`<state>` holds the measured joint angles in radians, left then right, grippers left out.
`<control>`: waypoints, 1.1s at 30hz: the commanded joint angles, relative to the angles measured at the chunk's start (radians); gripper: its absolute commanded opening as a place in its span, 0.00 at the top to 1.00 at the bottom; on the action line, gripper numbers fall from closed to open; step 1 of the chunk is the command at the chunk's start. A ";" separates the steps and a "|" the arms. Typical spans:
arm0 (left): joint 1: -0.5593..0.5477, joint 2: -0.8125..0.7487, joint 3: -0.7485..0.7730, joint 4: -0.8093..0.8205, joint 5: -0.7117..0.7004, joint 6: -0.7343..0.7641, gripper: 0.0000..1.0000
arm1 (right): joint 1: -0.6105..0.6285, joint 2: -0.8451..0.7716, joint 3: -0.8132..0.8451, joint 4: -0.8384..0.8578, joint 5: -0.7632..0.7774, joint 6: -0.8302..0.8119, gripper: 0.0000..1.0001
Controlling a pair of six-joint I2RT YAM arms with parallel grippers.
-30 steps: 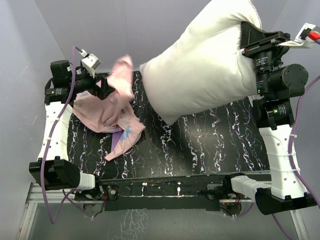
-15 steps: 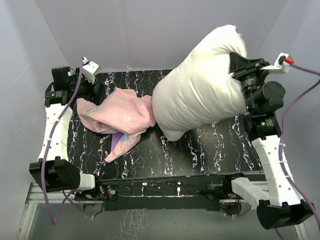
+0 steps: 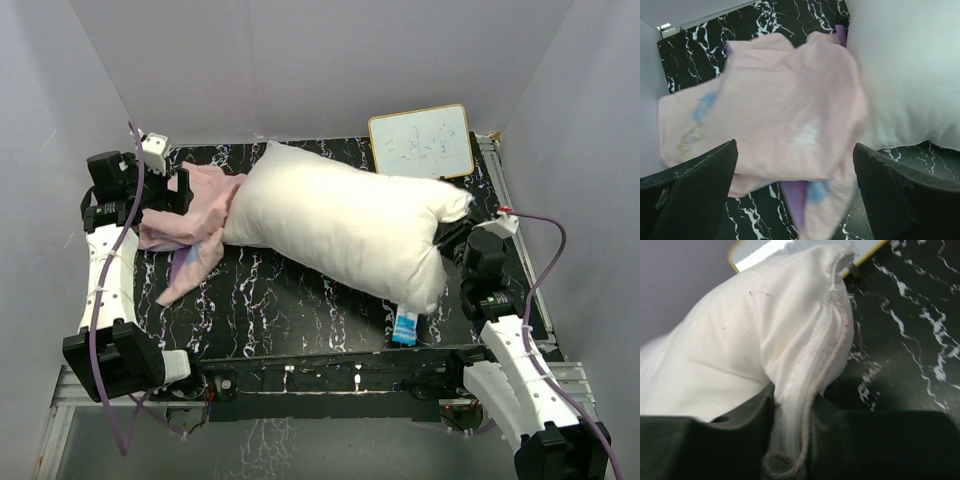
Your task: Remove the pillowcase from the pillow
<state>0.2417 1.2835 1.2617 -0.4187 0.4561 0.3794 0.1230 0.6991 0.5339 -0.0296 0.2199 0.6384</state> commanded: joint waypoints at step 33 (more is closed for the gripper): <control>-0.001 0.353 -1.026 1.747 0.022 -0.457 0.03 | 0.005 0.559 -0.452 1.139 0.440 -0.389 0.02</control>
<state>0.2459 1.6337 0.2348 1.1763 0.4870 -0.0731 0.1307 1.1282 0.1005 0.8291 0.6777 0.2955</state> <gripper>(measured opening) 0.970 0.984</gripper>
